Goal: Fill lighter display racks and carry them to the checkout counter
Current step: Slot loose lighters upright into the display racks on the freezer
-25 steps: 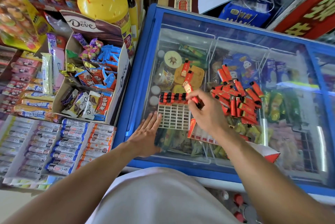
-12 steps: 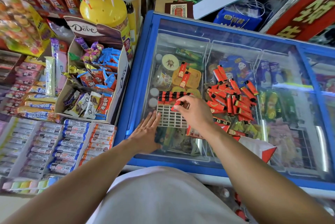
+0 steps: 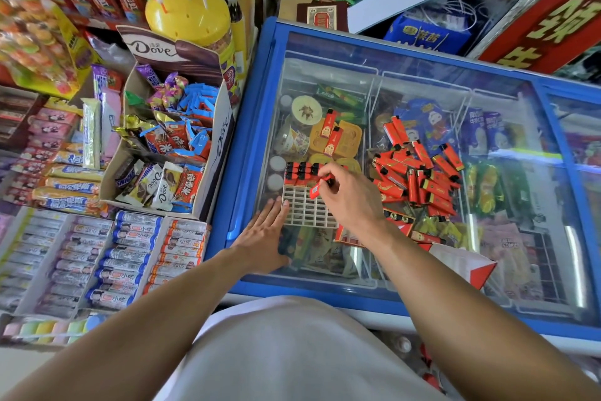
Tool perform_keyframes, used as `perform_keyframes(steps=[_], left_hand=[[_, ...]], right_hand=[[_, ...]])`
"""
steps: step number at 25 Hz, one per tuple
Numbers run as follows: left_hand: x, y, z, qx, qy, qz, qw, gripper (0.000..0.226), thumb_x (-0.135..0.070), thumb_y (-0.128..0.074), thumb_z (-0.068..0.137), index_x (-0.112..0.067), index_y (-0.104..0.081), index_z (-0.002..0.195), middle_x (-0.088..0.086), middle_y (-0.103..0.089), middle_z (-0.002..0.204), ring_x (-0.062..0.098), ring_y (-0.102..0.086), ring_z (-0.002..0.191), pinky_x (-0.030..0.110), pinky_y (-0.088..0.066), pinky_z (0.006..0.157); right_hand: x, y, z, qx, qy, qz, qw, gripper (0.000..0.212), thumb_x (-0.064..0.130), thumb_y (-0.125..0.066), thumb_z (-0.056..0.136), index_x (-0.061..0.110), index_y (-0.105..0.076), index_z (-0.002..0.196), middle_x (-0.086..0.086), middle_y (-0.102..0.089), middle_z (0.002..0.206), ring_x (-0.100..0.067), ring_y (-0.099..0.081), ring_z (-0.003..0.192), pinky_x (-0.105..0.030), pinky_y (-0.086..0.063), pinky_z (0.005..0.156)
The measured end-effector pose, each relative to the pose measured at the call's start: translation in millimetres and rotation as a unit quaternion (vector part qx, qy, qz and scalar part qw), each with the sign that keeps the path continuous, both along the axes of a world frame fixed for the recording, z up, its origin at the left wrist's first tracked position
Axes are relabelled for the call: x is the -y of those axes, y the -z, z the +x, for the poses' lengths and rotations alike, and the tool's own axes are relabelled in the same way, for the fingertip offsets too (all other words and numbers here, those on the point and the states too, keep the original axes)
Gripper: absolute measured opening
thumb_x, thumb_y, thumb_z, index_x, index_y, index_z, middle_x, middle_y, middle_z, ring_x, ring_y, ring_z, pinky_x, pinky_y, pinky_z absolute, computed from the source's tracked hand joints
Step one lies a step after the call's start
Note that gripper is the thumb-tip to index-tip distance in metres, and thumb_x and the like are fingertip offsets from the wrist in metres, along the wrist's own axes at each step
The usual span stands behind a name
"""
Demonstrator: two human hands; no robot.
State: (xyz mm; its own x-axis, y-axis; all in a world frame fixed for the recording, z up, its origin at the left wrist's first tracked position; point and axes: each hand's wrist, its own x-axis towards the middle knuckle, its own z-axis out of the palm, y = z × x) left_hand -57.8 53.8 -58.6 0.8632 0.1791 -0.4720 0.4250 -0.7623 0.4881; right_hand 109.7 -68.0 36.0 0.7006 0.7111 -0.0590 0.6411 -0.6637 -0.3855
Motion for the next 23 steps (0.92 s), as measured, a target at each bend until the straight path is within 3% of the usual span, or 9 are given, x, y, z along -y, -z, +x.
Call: perform_keyframes(steps=[2, 4, 6, 9, 14, 23], left_hand=[[0, 0, 0, 0.001, 0.001, -0.002, 1.000, 0.125, -0.051, -0.073, 0.083, -0.019, 0.024, 0.156, -0.001, 0.024, 0.166, 0.016, 0.024, 0.152, 0.036, 0.009, 0.125], [-1, 1, 0, 0.002, 0.003, -0.002, 1.000, 0.125, -0.051, -0.073, 0.083, -0.019, 0.024, 0.156, -0.001, 0.024, 0.166, 0.016, 0.024, 0.152, 0.037, 0.008, 0.126], [-1, 1, 0, 0.001, 0.005, -0.003, 1.000, 0.126, -0.051, -0.073, 0.083, -0.019, 0.024, 0.156, -0.001, 0.024, 0.166, 0.016, 0.024, 0.152, 0.037, 0.008, 0.125], [-1, 1, 0, 0.002, 0.005, -0.004, 1.000, 0.126, -0.051, -0.073, 0.083, -0.019, 0.024, 0.156, 0.000, 0.024, 0.166, 0.016, 0.025, 0.152, 0.037, 0.009, 0.125], [-2, 1, 0, 0.002, 0.005, -0.006, 1.000, 0.127, -0.051, -0.074, 0.083, -0.018, 0.023, 0.157, 0.001, 0.023, 0.167, 0.017, 0.024, 0.152, 0.039, 0.006, 0.126], [-2, 2, -1, -0.001, 0.003, -0.011, 1.000, 0.127, -0.052, -0.074, 0.083, -0.019, 0.025, 0.156, -0.001, 0.024, 0.167, 0.016, 0.025, 0.152, 0.038, 0.009, 0.125]], right_hand=[[1, 1, 3, -0.026, -0.003, 0.000, 1.000, 0.010, 0.041, -0.056, 0.097, 0.036, -0.061, 0.105, 0.016, -0.064, 0.071, -0.001, -0.055, 0.049, -0.025, -0.046, 0.046], [2, 4, 6, -0.047, -0.028, -0.020, 0.998, 0.022, 0.040, -0.055, 0.100, 0.034, -0.059, 0.121, 0.017, -0.072, 0.095, 0.000, -0.059, 0.054, -0.023, -0.046, 0.047], [4, 5, 5, -0.013, -0.054, -0.044, 0.997, 0.031, 0.034, -0.050, 0.104, 0.031, -0.056, 0.133, 0.015, -0.073, 0.105, 0.000, -0.056, 0.053, -0.019, -0.042, 0.050], [7, 9, 4, 0.014, -0.034, -0.009, 0.999, 0.031, 0.035, -0.056, 0.101, 0.030, -0.062, 0.131, 0.010, -0.069, 0.102, -0.001, -0.054, 0.061, -0.021, -0.052, 0.063], [4, 14, 6, 0.015, 0.006, 0.026, 1.000, 0.021, 0.038, -0.068, 0.093, 0.031, -0.070, 0.113, 0.015, -0.069, 0.098, -0.002, -0.064, 0.084, -0.026, -0.056, 0.068], [2, 13, 5, 0.062, 0.000, 0.032, 0.998, 0.013, 0.039, -0.065, 0.094, 0.034, -0.076, 0.101, 0.016, -0.072, 0.093, -0.002, -0.065, 0.073, -0.020, -0.048, 0.055]])
